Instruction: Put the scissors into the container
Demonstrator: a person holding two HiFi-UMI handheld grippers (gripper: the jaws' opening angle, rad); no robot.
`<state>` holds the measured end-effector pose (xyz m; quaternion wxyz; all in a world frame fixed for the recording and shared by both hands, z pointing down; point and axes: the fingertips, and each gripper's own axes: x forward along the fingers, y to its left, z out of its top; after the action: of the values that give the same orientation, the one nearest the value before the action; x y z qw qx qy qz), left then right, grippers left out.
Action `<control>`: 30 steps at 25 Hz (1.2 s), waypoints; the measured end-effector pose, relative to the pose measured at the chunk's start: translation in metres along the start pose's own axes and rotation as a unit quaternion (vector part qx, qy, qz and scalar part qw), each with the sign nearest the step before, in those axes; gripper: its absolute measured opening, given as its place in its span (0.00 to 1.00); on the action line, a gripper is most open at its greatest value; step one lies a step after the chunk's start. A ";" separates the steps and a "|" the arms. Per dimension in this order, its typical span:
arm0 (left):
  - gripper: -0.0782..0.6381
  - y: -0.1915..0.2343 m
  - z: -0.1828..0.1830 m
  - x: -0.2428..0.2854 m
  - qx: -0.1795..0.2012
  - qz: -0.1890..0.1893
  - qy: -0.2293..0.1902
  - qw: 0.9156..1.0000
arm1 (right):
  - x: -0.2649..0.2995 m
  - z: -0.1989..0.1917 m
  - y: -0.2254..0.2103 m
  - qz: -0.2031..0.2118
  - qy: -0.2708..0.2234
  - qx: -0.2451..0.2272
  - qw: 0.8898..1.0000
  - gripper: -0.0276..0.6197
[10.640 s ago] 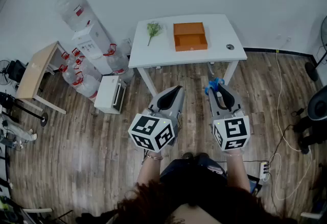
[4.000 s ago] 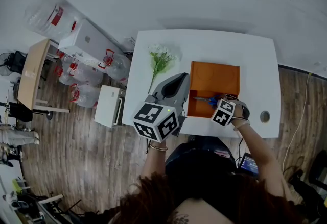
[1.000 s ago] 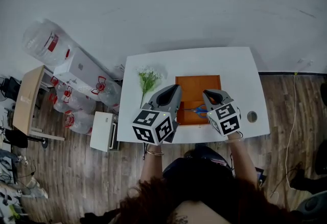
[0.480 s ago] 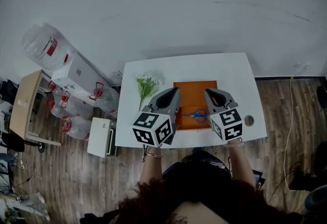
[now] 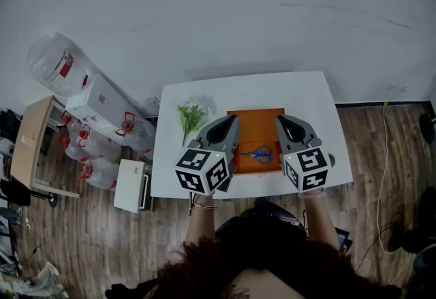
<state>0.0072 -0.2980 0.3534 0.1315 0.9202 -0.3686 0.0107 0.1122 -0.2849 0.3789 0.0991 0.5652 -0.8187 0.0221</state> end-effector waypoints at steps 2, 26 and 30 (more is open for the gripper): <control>0.13 -0.001 0.001 0.001 0.002 0.000 0.000 1.000 | -0.003 0.004 -0.002 -0.004 -0.006 -0.001 1.000 0.04; 0.13 -0.006 0.002 0.013 0.014 -0.008 0.013 1.000 | -0.004 0.005 -0.008 -0.010 -0.007 -0.001 1.000 0.04; 0.13 -0.005 0.003 0.017 0.015 -0.008 0.014 1.000 | -0.002 0.004 -0.013 -0.010 -0.005 0.000 1.000 0.04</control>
<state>0.0228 -0.3069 0.3512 0.1227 0.9246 -0.3596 0.0279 0.1244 -0.2885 0.3741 0.0954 0.5731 -0.8137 0.0180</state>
